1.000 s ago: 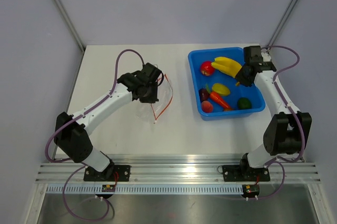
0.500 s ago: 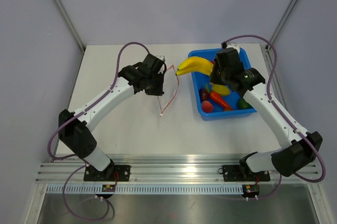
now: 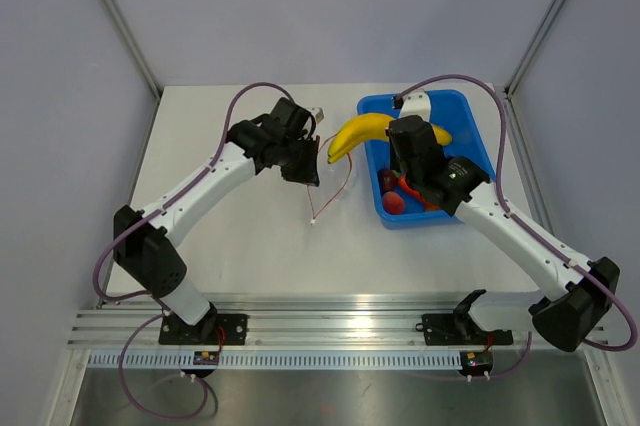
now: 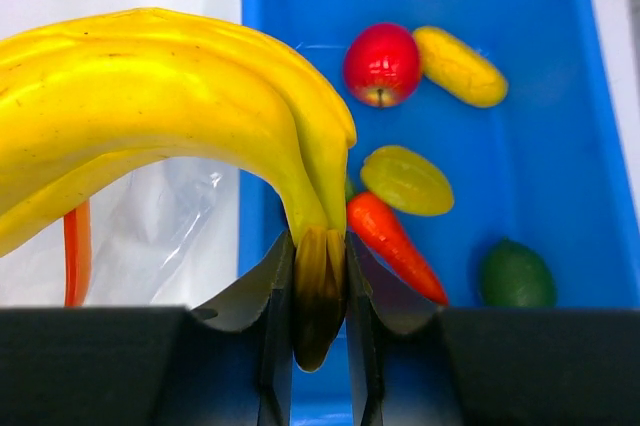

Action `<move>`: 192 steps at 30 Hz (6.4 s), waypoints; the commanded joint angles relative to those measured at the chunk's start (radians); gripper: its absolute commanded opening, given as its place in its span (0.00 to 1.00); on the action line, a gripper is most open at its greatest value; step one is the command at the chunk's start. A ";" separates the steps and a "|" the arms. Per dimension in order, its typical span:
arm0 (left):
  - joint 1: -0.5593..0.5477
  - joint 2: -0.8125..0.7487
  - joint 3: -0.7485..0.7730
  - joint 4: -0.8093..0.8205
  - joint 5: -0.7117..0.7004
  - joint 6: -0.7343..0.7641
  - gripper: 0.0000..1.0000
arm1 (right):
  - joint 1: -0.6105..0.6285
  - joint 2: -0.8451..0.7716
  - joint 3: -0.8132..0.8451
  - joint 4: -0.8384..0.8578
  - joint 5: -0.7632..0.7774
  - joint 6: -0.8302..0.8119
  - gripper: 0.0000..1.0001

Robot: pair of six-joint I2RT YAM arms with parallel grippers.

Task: Place the food in the zip-top bag and seal the zipper
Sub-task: Place the fake fruit in the zipper food storage bag, then adjust the zipper food storage bag at the center of the board, then pick up the fake fruit from the bin.

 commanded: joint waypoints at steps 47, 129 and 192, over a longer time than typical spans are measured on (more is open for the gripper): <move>0.094 0.085 0.166 -0.018 0.318 0.018 0.00 | 0.360 -0.039 -0.394 0.701 0.183 -0.890 0.01; 0.197 0.228 0.383 -0.107 0.197 0.103 0.00 | -0.114 0.163 0.167 0.102 -0.440 -0.045 0.82; 0.203 0.215 0.343 -0.094 0.251 0.126 0.00 | -0.544 0.360 0.126 -0.017 -0.543 -0.368 0.41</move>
